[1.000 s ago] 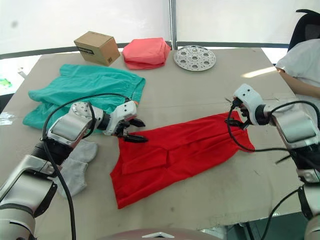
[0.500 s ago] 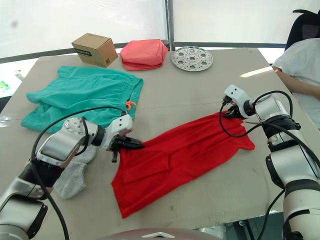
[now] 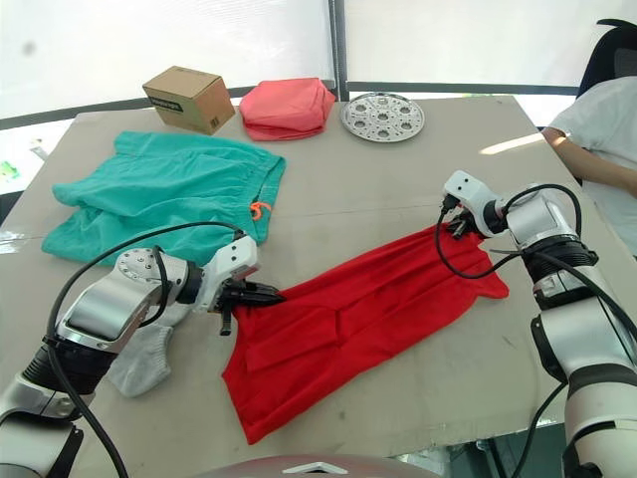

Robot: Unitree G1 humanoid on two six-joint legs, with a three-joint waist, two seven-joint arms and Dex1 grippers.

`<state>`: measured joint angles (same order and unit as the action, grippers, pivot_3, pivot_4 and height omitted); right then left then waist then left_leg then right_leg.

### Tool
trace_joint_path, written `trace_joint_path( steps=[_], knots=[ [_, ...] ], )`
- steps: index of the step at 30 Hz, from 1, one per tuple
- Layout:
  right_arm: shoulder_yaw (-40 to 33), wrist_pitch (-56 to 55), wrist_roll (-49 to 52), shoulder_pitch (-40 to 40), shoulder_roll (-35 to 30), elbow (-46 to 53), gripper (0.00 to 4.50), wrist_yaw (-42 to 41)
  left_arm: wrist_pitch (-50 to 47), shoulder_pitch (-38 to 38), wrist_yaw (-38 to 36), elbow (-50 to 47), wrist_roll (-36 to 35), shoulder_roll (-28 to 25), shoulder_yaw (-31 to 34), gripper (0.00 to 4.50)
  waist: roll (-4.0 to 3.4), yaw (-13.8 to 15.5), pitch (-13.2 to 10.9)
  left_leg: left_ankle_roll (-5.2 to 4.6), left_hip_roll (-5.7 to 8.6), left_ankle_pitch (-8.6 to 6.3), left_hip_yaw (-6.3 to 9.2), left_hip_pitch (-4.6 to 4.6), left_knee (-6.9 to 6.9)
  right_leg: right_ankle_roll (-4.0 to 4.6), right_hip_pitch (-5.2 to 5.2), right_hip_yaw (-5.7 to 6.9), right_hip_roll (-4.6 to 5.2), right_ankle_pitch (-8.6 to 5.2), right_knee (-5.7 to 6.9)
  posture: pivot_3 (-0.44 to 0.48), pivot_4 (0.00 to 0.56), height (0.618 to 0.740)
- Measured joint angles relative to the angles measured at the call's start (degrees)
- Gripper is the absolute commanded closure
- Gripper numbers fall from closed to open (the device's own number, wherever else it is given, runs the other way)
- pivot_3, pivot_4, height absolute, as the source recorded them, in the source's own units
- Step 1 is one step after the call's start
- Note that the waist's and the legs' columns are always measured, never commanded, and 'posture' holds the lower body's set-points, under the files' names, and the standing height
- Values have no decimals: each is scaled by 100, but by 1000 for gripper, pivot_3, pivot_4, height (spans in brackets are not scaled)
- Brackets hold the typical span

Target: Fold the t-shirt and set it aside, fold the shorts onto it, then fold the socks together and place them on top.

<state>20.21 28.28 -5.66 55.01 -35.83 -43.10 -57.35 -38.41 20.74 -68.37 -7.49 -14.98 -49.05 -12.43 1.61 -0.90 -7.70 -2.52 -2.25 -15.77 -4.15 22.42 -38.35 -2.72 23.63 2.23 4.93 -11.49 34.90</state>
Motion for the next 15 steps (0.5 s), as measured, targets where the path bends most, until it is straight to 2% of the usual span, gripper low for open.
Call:
trace_joint_path(
  steps=[5, 8, 12, 14, 15],
  knots=[
    [-4, -76, -98, -3, -21, 1, 4440, 16, -219, -99, 179, -89, -97, 151, 127, 4500, -4, 12, -3, 0, 2, 0, -1, 1, -1, 0, -1, 0, 2, 0, -1, 0, 150, 740],
    [15, -297, -206, 78, -1, -159, 4440, 59, -409, -422, 481, -321, -234, 330, 381, 4500, -12, 16, -6, 0, 4, 0, 0, 1, -2, -1, -2, -1, 6, 0, -1, 0, 150, 740],
    [132, -776, -516, 514, 149, -659, 4440, 266, -995, -980, 1010, -973, -621, 706, 757, 4500, -25, 15, -14, 2, 6, 1, 2, 2, 0, -1, -2, -1, 7, 1, -4, 0, 150, 740],
    [248, -1240, -788, 987, 481, -1261, 4440, 561, -1535, -1670, 1595, -1755, -972, 1198, 1132, 4500, -33, -83, -17, 14, 4, 8, -12, -4, 2, -7, -1, -21, 6, 4, -4, 0, 150, 740],
    [261, -1334, -843, 1076, 534, -1364, 4440, 619, -1665, -1808, 1699, -1938, -1078, 1324, 1123, 4500, -31, -101, -18, 26, 4, 15, -7, -2, 3, -19, -1, -18, 6, 11, -4, 0, 150, 740]
  ],
)
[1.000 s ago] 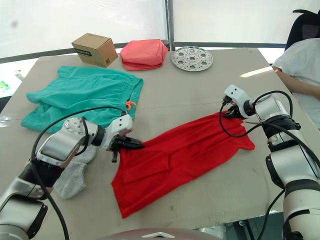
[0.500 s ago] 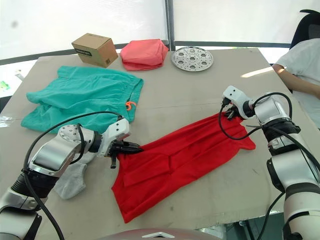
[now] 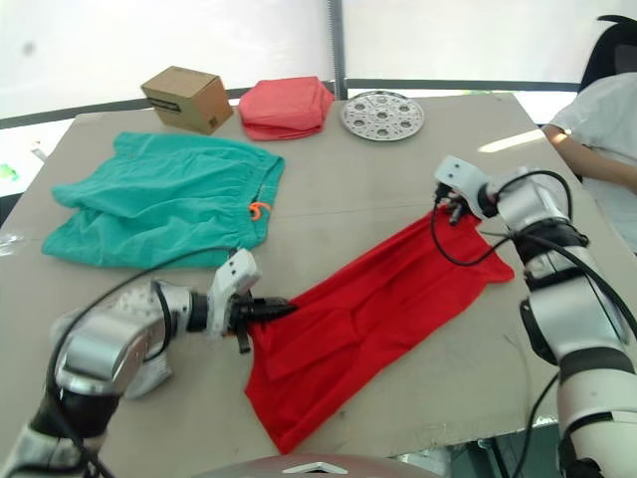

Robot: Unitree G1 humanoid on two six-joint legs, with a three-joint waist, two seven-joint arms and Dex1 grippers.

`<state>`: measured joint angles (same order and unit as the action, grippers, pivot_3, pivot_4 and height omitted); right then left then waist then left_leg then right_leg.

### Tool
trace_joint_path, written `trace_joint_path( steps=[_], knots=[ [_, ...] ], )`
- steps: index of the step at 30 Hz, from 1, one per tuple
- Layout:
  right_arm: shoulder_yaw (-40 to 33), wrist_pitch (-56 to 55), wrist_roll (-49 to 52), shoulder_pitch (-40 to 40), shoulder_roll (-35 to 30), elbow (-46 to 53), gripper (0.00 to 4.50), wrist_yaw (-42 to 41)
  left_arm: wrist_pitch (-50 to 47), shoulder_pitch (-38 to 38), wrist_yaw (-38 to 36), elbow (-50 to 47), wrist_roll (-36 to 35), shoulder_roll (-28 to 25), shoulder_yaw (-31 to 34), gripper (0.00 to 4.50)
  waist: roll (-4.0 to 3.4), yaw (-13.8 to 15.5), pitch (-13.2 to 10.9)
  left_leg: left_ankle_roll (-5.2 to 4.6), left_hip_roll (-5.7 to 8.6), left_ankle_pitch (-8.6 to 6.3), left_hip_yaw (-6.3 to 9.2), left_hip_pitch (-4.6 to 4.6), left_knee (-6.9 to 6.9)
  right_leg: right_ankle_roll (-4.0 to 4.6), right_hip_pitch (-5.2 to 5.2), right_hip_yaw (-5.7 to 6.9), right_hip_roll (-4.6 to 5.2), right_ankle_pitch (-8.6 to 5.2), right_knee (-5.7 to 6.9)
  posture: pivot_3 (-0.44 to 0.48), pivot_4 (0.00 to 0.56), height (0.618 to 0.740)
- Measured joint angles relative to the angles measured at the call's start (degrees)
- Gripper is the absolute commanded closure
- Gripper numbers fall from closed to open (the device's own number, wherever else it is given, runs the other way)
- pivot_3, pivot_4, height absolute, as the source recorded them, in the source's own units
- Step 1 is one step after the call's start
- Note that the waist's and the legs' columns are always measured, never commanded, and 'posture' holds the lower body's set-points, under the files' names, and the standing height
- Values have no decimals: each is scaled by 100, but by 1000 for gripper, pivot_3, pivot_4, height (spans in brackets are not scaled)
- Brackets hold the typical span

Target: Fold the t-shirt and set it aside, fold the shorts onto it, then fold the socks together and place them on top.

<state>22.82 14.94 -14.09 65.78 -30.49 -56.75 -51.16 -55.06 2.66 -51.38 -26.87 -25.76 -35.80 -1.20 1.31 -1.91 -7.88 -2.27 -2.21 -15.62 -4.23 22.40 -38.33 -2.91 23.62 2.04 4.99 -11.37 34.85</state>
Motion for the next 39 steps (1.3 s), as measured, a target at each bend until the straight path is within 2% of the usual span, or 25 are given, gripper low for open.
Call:
trace_joint_path(
  steps=[4, 6, 7, 10, 17, 21, 23, 27, 29, 31, 32, 34, 36, 39],
  knots=[
    [178, -676, -361, 575, 655, -851, 4440, 448, -820, -941, 844, -1200, -568, 555, 305, 4500, 2, -43, 0, 4, -5, 2, 10, -4, 4, 1, -1, 7, -3, 1, 3, 0, 150, 740],
    [216, -963, -554, 775, 1074, -1341, 4440, 758, -1200, -1420, 1485, -1596, -828, 1227, 651, 4500, 1, -31, -1, 5, -8, 2, 12, -6, 2, 21, -5, 8, 5, -9, 5, 0, 150, 740],
    [217, -1033, -591, 823, 1219, -1441, 4440, 825, -1259, -1544, 1652, -1667, -867, 1355, 725, 4500, 3, -32, 0, 5, -8, 2, 11, -6, 1, 23, -6, 6, 5, -8, 6, 0, 150, 740],
    [205, -1236, -675, 1007, 1657, -1695, 4440, 979, -1307, -1884, 2096, -1935, -969, 1577, 952, 4500, 2, -28, 0, 7, -7, 3, 14, -7, 0, 28, -6, 9, 7, -5, 7, 0, 150, 740],
    [43, -1519, -707, 1244, 2026, -1883, 4440, 1176, -957, -2383, 2800, -2143, -1030, 2130, 998, 4500, 0, -45, -1, 9, -9, 2, 17, -4, 3, 31, -4, 14, 13, -5, 3, 0, 150, 740],
    [30, -1656, -772, 1244, 2156, -1945, 4440, 1225, -854, -2488, 2988, -2185, -1046, 2095, 952, 4500, 0, -51, -1, 9, -10, 2, 18, -6, 5, 31, -4, 16, 12, -5, 3, 0, 150, 740],
    [28, -1698, -784, 1239, 2251, -1966, 3799, 1179, -822, -2492, 3025, -2193, -1044, 1921, 908, 4500, -1, -53, -1, 9, -10, 2, 18, -6, 5, 31, -4, 16, 12, -5, 3, 0, 150, 740],
    [-18, -1840, -789, 1210, 2321, -1965, 2166, 1145, -803, -2497, 2947, -2215, -1245, 1646, 930, 3111, -2, -50, -2, 9, -11, 2, 20, -4, 5, 32, -3, 17, 12, -6, 1, 0, 150, 740],
    [-20, -1943, -824, 1178, 2283, -1960, 1109, 1309, -738, -2486, 2840, -2218, -1386, 1456, 978, 2159, -4, -47, -3, 10, -11, 3, 23, -4, 6, 32, -3, 20, 13, -6, 2, 0, 150, 740],
    [-208, -1924, -705, 1088, 2147, -1831, 300, 1320, -579, -2425, 2619, -2130, -1450, 1220, 1092, 1300, -4, -40, -3, 13, -11, 4, 25, -3, 5, 32, -3, 24, 13, -6, 2, 0, 150, 740],
    [-323, -1893, -613, 1035, 2071, -1755, 264, 1293, -513, -2400, 2500, -2061, -1483, 1090, 1200, 1018, -5, -32, -4, 15, -11, 5, 30, 0, 5, 32, -1, 30, 13, -6, 1, 0, 150, 740],
    [-562, -1802, -394, 911, 1858, -1546, 264, 1223, -382, -2340, 2212, -1864, -1572, 784, 1448, 1018, -10, -12, -7, 16, -10, 6, 36, 2, 3, 32, 1, 37, 13, -6, -1, 0, 150, 740],
    [-1338, -932, 266, 77, 1372, -28, 264, 1026, -326, -1951, 1448, -1286, -1781, 117, 1629, 1018, -5, 1, -3, 14, -7, 6, 41, 11, 4, 33, -4, 43, 12, -5, -2, 0, 150, 740],
    [-2222, 1061, 965, -1722, 1328, 3147, 264, 1289, -225, -1079, 563, -615, -1841, -676, 1344, 1018, -4, 74, 3, 16, -10, 6, 50, 18, 9, 33, -1, 56, 10, -5, -1, 0, 150, 740]
  ],
)
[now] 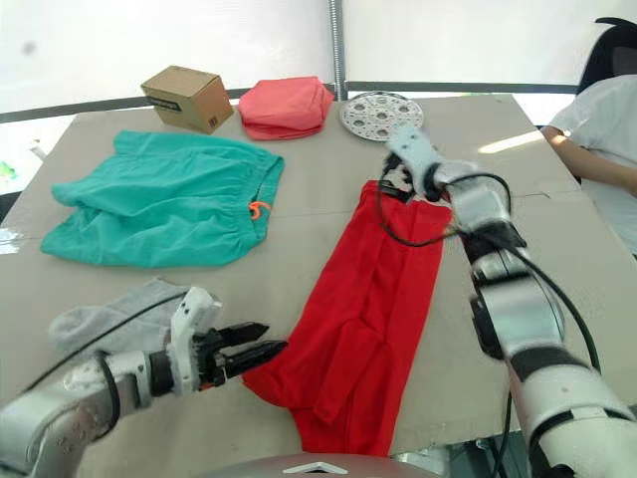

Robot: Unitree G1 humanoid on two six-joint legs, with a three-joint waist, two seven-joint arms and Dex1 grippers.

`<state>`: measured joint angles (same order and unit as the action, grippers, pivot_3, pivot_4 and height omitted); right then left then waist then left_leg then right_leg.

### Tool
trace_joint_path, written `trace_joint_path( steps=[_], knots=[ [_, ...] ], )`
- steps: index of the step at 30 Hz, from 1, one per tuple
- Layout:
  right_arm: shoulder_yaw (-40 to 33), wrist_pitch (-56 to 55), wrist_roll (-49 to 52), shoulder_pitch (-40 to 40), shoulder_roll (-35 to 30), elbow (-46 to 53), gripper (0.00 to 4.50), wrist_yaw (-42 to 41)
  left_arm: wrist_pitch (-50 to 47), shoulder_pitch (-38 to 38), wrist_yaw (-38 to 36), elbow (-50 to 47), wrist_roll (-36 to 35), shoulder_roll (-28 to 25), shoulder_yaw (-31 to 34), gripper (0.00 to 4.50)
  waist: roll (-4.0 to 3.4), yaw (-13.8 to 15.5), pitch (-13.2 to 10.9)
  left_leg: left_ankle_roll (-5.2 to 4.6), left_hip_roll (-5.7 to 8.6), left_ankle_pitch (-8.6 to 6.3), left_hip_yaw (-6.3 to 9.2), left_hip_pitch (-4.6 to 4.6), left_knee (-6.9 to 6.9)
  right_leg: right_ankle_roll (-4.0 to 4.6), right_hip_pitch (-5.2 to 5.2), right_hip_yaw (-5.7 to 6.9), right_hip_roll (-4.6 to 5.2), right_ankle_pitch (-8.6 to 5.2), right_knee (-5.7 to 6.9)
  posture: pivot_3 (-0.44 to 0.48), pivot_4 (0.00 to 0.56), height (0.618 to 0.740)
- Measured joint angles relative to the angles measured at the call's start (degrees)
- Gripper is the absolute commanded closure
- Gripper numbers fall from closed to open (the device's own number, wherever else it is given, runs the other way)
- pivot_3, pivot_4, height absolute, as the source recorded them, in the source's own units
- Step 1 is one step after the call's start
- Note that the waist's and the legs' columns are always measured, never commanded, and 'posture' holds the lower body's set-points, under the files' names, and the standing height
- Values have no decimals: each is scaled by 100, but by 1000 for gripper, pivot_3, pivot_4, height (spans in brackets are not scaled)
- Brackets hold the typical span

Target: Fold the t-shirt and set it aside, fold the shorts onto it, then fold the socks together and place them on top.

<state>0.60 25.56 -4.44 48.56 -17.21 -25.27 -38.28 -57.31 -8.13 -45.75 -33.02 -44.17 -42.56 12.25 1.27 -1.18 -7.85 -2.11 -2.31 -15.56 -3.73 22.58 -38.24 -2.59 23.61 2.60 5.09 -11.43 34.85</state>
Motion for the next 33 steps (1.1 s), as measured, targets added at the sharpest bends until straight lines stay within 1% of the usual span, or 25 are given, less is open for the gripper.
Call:
trace_joint_path(
  steps=[1, 3, 5, 7, 9, 12, 15, 18, 19, 20, 21, 22, 23, 24, 25, 26, 27, 29, 30, 31, 32, 33],
  knots=[
    [-183, 587, 132, -472, 128, 794, 264, 195, 55, 302, -175, 222, 22, -121, -123, 1018, -13, 16, -3, 0, 4, 0, -8, 0, 2, -1, 4, -5, -1, 0, -1, 0, 150, 740],
    [-511, 1548, 239, -1347, 459, 2229, 264, 826, 126, 1017, -452, 713, 188, -315, -579, 1018, -22, 21, -4, 0, 9, 0, -19, -3, 2, -3, 4, -9, -8, 1, -2, 0, 150, 740],
    [-628, 1886, 222, -1637, 573, 2695, 264, 1187, 145, 1284, -565, 940, 269, -382, -828, 1018, -20, -6, -3, 0, 10, 0, -27, -7, 2, -4, 4, -16, -9, 0, -1, 0, 150, 740],
    [-899, 2220, 208, -1901, 814, 3075, 264, 1851, 113, 1613, -841, 1221, 345, -546, -1216, 1018, -12, -16, 1, -5, 8, -3, -31, -11, 1, -5, 5, -19, -10, 0, -2, 0, 150, 740],
    [-950, 2305, 217, -1927, 871, 3081, 264, 2100, 50, 1704, -972, 1232, 340, -627, -1325, 1018, -14, -32, -1, -17, 8, -10, -32, -11, 1, -5, 5, -23, -10, 0, -2, 0, 150, 740],
    [-1121, 2375, 305, -1922, 971, 3058, 264, 2391, -49, 1727, -1133, 1178, 341, -855, -1469, 1018, -12, -52, 0, -7, 8, -4, -28, -12, 4, -4, 5, -22, -12, -1, -2, 0, 150, 740],
    [-1381, 2457, 490, -1898, 1007, 2723, 264, 2619, -97, 1651, -1121, 943, 374, -965, -1593, 1018, -13, -56, -1, -2, 8, -1, -27, -10, 6, -4, 5, -23, -12, -2, -5, 0, 150, 740],
    [-1414, 2488, 672, -1815, 1014, 2202, 1080, 2630, 49, 1483, -889, 696, 696, -1008, -1787, 952, -12, -75, 0, -19, 8, -11, -28, -11, 6, -4, 5, -27, -12, -1, -5, 0, 150, 740],
    [-1377, 2409, 672, -1737, 1004, 2040, 1522, 2637, 155, 1404, -811, 597, 808, -1037, -1819, 1476, -13, -82, 0, -21, 8, -12, -30, -17, 6, -4, 3, -30, -11, -1, -4, 0, 150, 740],
    [-1337, 2361, 674, -1633, 970, 1871, 2073, 2632, 200, 1325, -706, 509, 869, -1025, -1813, 1756, -14, -93, 2, -25, 8, -14, -35, -25, 6, -5, -2, -37, -10, -1, -3, 0, 150, 740],
    [-1281, 2303, 679, -1564, 949, 1743, 2553, 2621, 218, 1218, -582, 453, 914, -976, -1783, 2211, -13, -99, 2, -26, 8, -14, -37, -31, 7, -5, -5, -40, -10, -1, -2, 0, 150, 740],
    [-1140, 2224, 677, -1525, 939, 1633, 2847, 2593, 191, 1050, -450, 403, 907, -906, -1677, 2446, -9, -108, 5, -27, 6, -15, -37, -35, 9, -5, -5, -40, -11, -1, -2, 0, 150, 740],
    [-1054, 2166, 676, -1505, 934, 1591, 3498, 2576, 178, 971, -393, 370, 892, -878, -1619, 3056, -4, -120, 8, -27, 5, -15, -38, -39, 16, -4, -5, -42, -11, -2, -2, 0, 150, 740],
    [-930, 2098, 668, -1430, 916, 1481, 3866, 2527, 121, 806, -343, 280, 822, -856, -1507, 3355, -1, -128, 10, -27, 4, -15, -42, -41, 19, -5, -5, -45, -12, -2, -3, 0, 150, 740],
    [-781, 2005, 646, -1350, 860, 1359, 4414, 2482, 62, 586, -268, 151, 735, -809, -1409, 3841, -2, -145, 9, -27, 3, -15, -49, -44, 25, -5, -4, -51, -12, -2, -5, 0, 150, 740],
    [-646, 1880, 618, -1247, 817, 1198, 4500, 2423, -20, 327, -166, 5, 615, -724, -1277, 4359, -4, -159, 8, -27, 1, -15, -55, -51, 35, -5, -4, -58, -11, -2, -5, 0, 150, 740],
    [-496, 1717, 589, -1034, 731, 878, 4500, 2317, -160, -36, -2, -199, 404, -533, -1069, 4487, -5, -168, 7, -27, -3, -15, -59, -54, 43, -5, -2, -65, -10, -2, -8, 0, 150, 740],
    [-340, 1446, 528, -709, 692, 366, 4500, 2203, -316, -446, 188, -454, 170, -373, -896, 4487, -4, -142, 6, -27, -1, -15, -56, -55, 46, -4, -3, -61, -12, -3, -7, 0, 150, 740],
    [-141, 1124, 448, -301, 689, -234, 4500, 2091, -460, -767, 412, -678, -16, -156, -741, 4487, -10, -163, -1, -27, 0, -15, -65, -57, 48, -4, 0, -70, -12, -2, -9, 0, 150, 740],
    [-65, 949, 405, -124, 693, -483, 4500, 2045, -518, -894, 514, -775, -115, -67, -713, 4487, -10, -155, -1, -27, 2, -15, -64, -58, 48, -4, -1, -71, -12, -2, -9, 0, 150, 740],
    [54, 621, 361, 240, 730, -1038, 4500, 1963, -607, -1117, 693, -924, -250, 86, -598, 4487, -6, -142, -1, -27, 2, -14, -61, -59, 48, -4, -2, -69, -13, -2, -8, 0, 150, 740],
    [105, 400, 320, 460, 766, -1360, 4500, 1930, -643, -1196, 813, -977, -337, 162, -534, 4487, -7, -125, -2, -26, 3, -14, -56, -58, 48, -3, -3, -65, -13, -2, -7, 0, 150, 740]
  ],
)
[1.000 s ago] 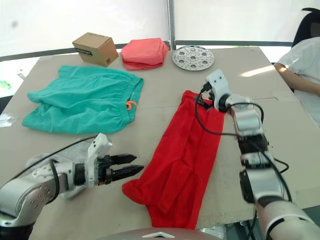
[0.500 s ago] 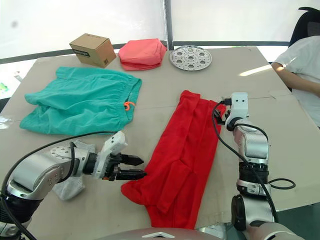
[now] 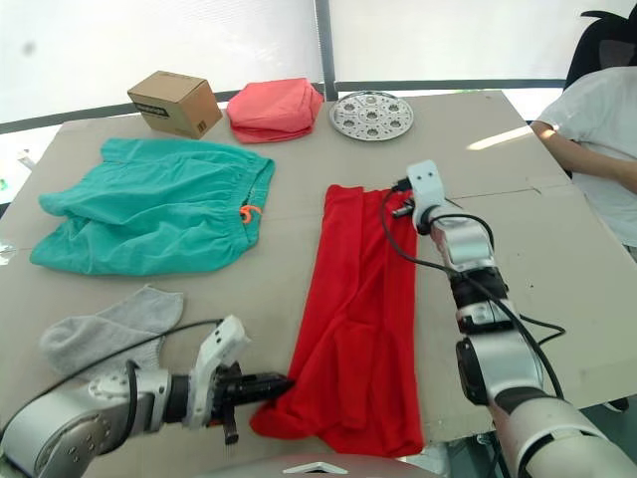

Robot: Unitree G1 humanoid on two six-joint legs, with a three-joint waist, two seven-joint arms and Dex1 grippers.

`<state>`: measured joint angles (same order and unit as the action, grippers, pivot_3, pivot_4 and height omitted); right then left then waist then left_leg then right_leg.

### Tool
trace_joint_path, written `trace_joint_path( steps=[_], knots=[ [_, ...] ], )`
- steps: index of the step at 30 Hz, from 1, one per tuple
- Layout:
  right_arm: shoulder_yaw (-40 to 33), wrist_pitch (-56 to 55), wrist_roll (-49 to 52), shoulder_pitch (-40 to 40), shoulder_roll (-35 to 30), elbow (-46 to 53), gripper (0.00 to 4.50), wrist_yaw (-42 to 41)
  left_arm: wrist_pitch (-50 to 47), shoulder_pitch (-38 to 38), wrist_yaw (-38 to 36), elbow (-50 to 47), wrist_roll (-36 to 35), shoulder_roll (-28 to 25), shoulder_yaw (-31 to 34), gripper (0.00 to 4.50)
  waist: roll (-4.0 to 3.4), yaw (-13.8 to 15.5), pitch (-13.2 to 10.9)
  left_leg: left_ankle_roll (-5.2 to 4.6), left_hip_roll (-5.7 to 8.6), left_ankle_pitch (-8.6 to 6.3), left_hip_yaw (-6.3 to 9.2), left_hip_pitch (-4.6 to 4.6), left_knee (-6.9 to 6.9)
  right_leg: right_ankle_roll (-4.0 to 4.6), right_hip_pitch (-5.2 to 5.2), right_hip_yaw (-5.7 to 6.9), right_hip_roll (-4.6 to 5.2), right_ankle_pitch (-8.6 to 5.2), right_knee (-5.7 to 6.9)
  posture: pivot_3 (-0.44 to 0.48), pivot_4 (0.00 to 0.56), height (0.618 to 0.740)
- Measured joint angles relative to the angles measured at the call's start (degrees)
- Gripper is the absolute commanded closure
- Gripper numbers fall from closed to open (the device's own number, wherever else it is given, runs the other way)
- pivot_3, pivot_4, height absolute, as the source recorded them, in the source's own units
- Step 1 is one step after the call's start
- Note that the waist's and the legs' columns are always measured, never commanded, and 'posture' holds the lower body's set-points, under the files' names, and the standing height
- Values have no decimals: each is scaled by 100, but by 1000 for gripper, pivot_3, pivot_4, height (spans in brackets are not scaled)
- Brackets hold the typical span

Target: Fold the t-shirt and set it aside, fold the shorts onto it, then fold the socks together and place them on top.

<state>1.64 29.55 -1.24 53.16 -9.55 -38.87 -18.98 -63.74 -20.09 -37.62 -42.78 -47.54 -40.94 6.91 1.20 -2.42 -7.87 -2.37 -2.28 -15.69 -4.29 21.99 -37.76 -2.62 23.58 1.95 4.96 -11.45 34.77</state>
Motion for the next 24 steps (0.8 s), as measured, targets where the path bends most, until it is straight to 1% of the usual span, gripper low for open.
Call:
trace_joint_path(
  steps=[3, 4, 6, 9, 10, 11, 12, 13, 14, 15, 16, 17, 18, 19, 20, 21, 24],
  knots=[
    [214, -907, -160, 819, 228, -1343, 4500, -138, -57, -428, 650, -297, -369, 622, 435, 4487, 5, 11, 1, 1, -1, 0, 5, 2, 0, 1, -1, 1, 4, 0, -2, 0, 150, 740],
    [262, -1288, -233, 1216, 373, -1998, 4500, -190, -33, -607, 1022, -448, -522, 1007, 603, 4487, 8, 0, 1, 1, -2, 0, 5, 2, -1, 2, -2, 0, 6, 1, -4, 0, 150, 740],
    [294, -1651, -305, 1538, 488, -2516, 4500, -192, 29, -683, 1380, -576, -606, 1280, 643, 4487, 8, 17, -2, 1, -1, 0, 11, 7, -1, 3, -1, 5, 10, 1, -5, 0, 150, 740],
    [412, -2138, -522, 1978, 629, -3276, 4500, -165, 147, -620, 2121, -684, -660, 1698, 746, 4487, 4, 38, -5, 6, -1, 3, 20, 8, -1, 4, -1, 14, 13, 1, -4, 0, 150, 740],
    [413, -2185, -552, 1986, 624, -3354, 3851, -151, 179, -624, 2220, -718, -710, 1733, 815, 4170, 4, 40, -5, 8, -2, 4, 22, 9, -1, 4, -1, 16, 15, 1, -4, 0, 150, 740],
    [413, -2218, -569, 1986, 607, -3414, 3659, -147, 211, -633, 2301, -735, -796, 1783, 882, 3807, 5, 36, -4, 9, -2, 4, 22, 10, -1, 5, -2, 16, 16, 1, -5, 0, 150, 740],
    [413, -2249, -601, 1966, 530, -3494, 3274, -161, 320, -644, 2431, -749, -962, 1891, 1005, 3571, 7, 36, -5, 11, 0, 5, 22, 13, -1, 5, -1, 16, 23, 1, -5, 0, 150, 740],
    [412, -2277, -616, 1939, 455, -3539, 2674, -182, 400, -660, 2496, -770, -1059, 1911, 1096, 3070, 9, 36, -6, 19, 3, 10, 21, 15, -2, 5, -1, 16, 28, 1, -5, 0, 150, 740],
    [410, -2353, -624, 1874, 369, -3537, 2330, -214, 496, -674, 2536, -782, -1098, 1895, 1162, 2704, 9, 33, -6, 23, 5, 13, 21, 15, -2, 5, -1, 16, 30, 1, -5, 0, 150, 740],
    [409, -2481, -628, 1759, 253, -3485, 1759, -305, 618, -670, 2540, -784, -1099, 1856, 1243, 2166, 9, 32, -6, 23, 6, 12, 21, 15, -1, 5, -1, 18, 30, 1, -6, 0, 150, 740],
    [404, -2611, -620, 1617, 136, -3396, 1260, -413, 737, -657, 2497, -779, -1097, 1779, 1332, 1683, 10, 29, -5, 22, 6, 12, 21, 15, -1, 5, -1, 20, 28, 1, -6, 0, 150, 740],
    [367, -2760, -560, 1421, -9, -3196, 820, -589, 841, -629, 2350, -768, -1099, 1576, 1404, 1246, 8, 30, -6, 22, 5, 12, 23, 15, -1, 5, 0, 23, 26, 1, -7, 0, 150, 740],
    [316, -2843, -482, 1246, -99, -2951, 372, -774, 902, -577, 2209, -762, -1100, 1409, 1440, 1165, 8, 33, -6, 22, 5, 12, 26, 17, -1, 5, -1, 26, 22, 1, -6, 0, 150, 740],
    [220, -2919, -284, 812, -274, -2284, 304, -1151, 1001, -417, 1952, -729, -1102, 1102, 1503, 1165, 8, 44, -6, 22, 4, 12, 28, 18, -1, 4, -1, 29, 18, 1, -8, 0, 150, 740],
    [180, -2913, -140, 509, -379, -1753, 304, -1402, 1069, -286, 1793, -688, -1104, 935, 1532, 1165, 1, 54, -10, 21, 3, 12, 30, 19, 0, 4, -2, 31, 16, 1, -10, 0, 150, 740],
    [156, -2808, 63, 81, -526, -950, 304, -1749, 1175, -116, 1588, -601, -1092, 756, 1544, 1165, -10, 42, -15, 22, 4, 12, 24, 16, 0, 2, -4, 25, 15, 1, -10, 0, 150, 740],
    [-6, -2339, 664, -1097, -990, 1257, 304, -2383, 1438, 473, 1344, -344, -861, 675, 1243, 1165, -12, 73, -16, 23, 6, 13, 23, 17, 2, 1, -4, 26, 9, 1, -10, 0, 150, 740]
  ],
)
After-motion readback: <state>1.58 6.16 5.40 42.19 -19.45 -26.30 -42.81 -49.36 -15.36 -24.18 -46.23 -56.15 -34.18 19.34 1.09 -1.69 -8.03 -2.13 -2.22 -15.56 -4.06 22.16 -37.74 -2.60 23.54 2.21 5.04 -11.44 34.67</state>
